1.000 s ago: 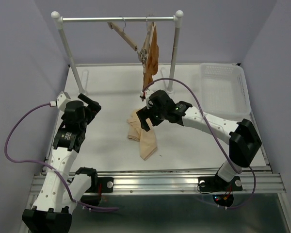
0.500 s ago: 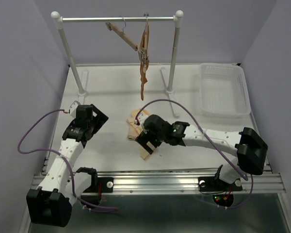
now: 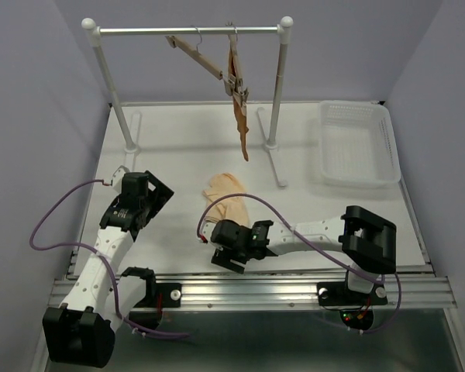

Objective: Clip the underwear to the hanger

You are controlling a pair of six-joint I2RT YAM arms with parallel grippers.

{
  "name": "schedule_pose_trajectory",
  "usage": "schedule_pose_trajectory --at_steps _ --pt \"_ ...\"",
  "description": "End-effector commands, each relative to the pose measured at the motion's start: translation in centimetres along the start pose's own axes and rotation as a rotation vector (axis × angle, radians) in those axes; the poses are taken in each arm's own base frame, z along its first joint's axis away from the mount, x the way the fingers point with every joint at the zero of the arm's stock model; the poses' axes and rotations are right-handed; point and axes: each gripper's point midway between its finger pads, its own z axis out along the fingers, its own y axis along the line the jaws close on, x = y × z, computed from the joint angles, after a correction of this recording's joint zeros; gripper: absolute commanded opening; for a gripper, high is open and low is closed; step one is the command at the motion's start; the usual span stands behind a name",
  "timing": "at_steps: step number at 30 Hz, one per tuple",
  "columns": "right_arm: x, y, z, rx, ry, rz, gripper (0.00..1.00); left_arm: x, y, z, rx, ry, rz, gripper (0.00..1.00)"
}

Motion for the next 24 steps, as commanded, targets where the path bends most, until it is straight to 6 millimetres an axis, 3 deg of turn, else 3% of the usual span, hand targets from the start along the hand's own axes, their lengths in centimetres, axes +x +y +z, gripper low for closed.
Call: schedule_pose_trajectory --at_steps 1,4,15,20,24 --pt "-3.2 -0.8 0.0 0.043 -0.092 -0.014 0.8 -0.1 0.0 0.1 0.006 -0.01 0.003 0.99" --pt "-3.4 -0.5 0.8 0.032 -0.114 -0.018 0.72 -0.1 -0.2 0.2 0.011 -0.006 0.003 0.99" --pt "-4.8 -0.6 0.6 0.034 -0.146 -0.009 0.69 -0.2 -0.2 0.4 0.006 -0.005 0.011 0.99" --pt "-3.8 -0.5 1.8 0.046 -0.105 0.003 0.65 -0.4 -0.4 0.2 0.011 -0.009 0.016 0.99" --pt "-2.8 -0.5 2.4 0.054 -0.069 0.008 0.52 -0.5 -0.4 0.1 0.004 -0.01 0.021 0.99"
